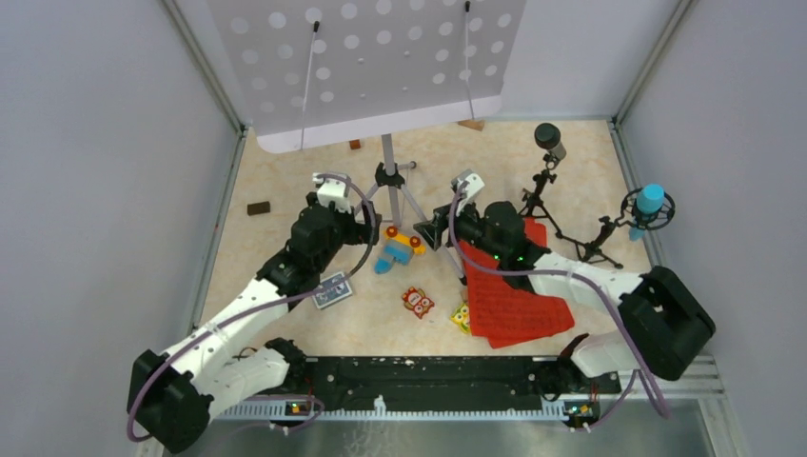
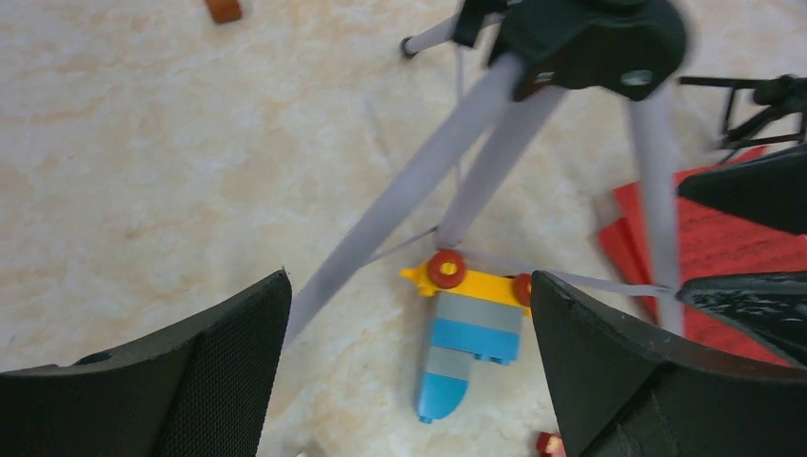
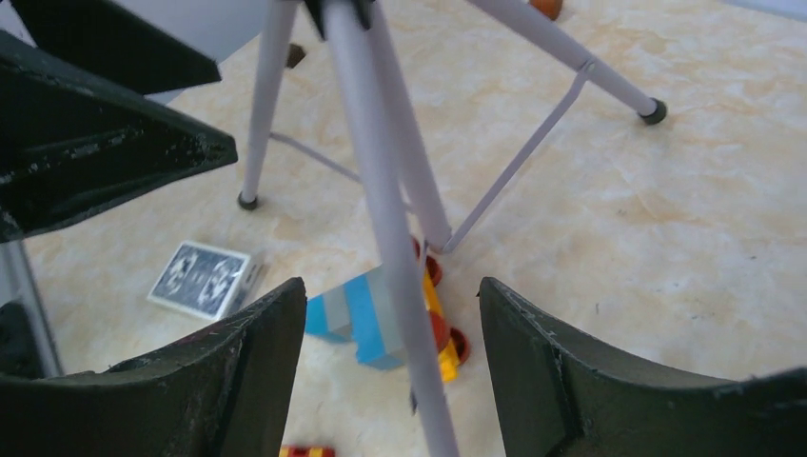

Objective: Pack up the instrument practice props

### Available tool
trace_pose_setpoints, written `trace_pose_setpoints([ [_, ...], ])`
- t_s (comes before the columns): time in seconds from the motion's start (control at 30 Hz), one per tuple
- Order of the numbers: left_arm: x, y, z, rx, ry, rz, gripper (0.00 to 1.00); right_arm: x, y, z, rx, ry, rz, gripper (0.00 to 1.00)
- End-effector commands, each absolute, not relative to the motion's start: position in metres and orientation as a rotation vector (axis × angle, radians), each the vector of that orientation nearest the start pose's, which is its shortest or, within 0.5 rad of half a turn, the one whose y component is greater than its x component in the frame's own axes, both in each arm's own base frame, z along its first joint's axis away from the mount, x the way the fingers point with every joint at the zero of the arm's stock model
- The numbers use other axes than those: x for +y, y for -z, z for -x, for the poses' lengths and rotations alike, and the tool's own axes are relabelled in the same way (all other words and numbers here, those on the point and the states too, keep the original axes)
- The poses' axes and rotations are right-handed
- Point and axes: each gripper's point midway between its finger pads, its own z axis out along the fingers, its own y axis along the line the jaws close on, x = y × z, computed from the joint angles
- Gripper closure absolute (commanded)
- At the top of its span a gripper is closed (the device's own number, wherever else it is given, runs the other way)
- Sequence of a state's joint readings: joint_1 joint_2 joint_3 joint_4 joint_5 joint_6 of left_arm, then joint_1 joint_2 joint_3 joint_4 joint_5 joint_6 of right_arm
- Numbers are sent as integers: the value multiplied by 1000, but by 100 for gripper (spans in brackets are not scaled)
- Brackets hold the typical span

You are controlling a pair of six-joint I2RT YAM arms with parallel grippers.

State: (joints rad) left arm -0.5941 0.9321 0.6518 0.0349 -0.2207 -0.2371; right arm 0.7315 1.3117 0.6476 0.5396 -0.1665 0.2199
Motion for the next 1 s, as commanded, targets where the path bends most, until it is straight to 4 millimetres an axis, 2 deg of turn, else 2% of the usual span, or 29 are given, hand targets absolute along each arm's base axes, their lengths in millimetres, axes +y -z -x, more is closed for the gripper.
trace_pose_setpoints([
  [0.0,-149,-198,-320,1936,348,-127,1,326,-238,-328,1510,-785,476,34],
  [0.1,-142,-205,-334,1897,366,-106,1,342,-231,-336,1528,-785,527,35],
  [0.17,-146,-213,-342,1850,376,-143,1,350,-226,-339,1538,-781,557,37],
  [0.27,-161,-214,-353,1851,405,-235,2,351,-222,-343,1538,-759,566,39],
  [0.37,-185,-205,-355,1870,477,-420,8,350,-218,-347,1537,-718,593,41],
  [0.43,-196,-201,-353,1868,516,-515,15,351,-214,-349,1541,-699,618,44],
  [0.57,-197,-191,-353,1906,508,-548,27,355,-208,-353,1559,-682,642,55],
  [0.77,-197,-174,-343,2001,527,-557,60,359,-202,-360,1551,-661,669,70],
  [0.93,-190,-162,-328,2068,539,-524,85,369,-203,-370,1534,-679,665,75],
  [0.97,-187,-161,-327,2079,528,-501,87,371,-205,-373,1520,-697,658,75],
])
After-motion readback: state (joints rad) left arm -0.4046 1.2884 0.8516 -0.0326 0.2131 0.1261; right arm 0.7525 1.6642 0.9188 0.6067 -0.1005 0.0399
